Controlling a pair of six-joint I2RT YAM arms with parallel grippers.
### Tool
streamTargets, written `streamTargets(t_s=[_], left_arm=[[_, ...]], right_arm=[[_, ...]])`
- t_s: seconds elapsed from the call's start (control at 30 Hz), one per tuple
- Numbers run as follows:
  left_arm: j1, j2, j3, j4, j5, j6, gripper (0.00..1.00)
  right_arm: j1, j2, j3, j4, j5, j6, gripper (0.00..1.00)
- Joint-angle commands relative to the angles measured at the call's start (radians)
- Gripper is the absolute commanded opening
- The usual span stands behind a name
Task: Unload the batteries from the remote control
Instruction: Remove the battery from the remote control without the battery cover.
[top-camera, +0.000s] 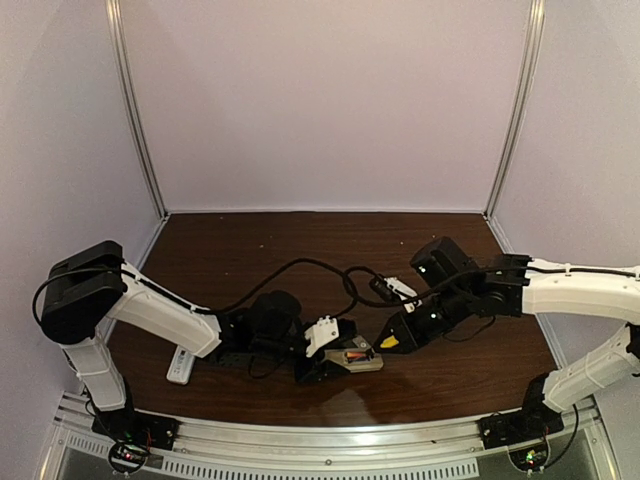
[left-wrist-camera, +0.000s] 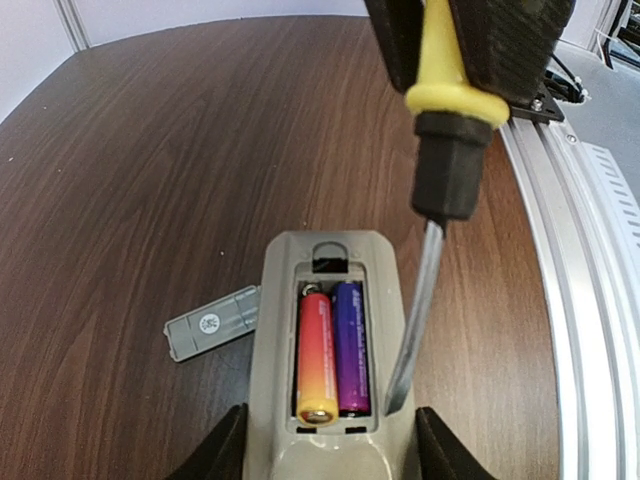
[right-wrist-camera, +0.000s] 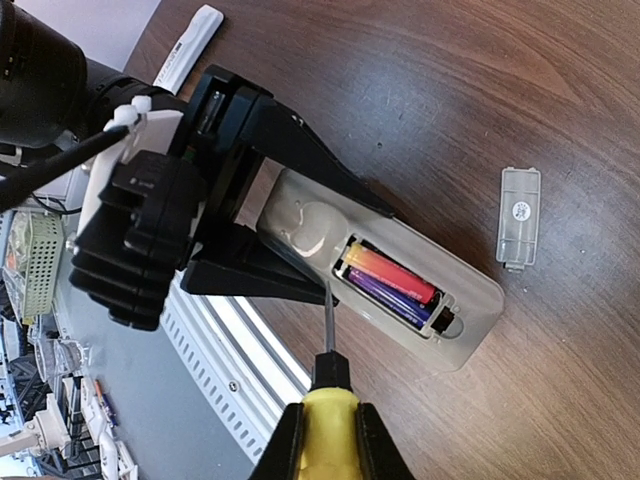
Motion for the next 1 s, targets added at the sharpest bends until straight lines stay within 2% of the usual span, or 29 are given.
streamTargets(t_s=[0.0,0.97], left_arm=[[-0.005,-0.011,0.025,0.034,0.023,-0.018,0.00],[-0.005,-0.004,0.034,0.031,0.044,-0.051,0.00]], right_arm=[[0.012,0.014,0.025,0.021,0.048,-0.014,0.00],[0.012,0.039,0.043,-0.013,0.222,-0.028,0.00]])
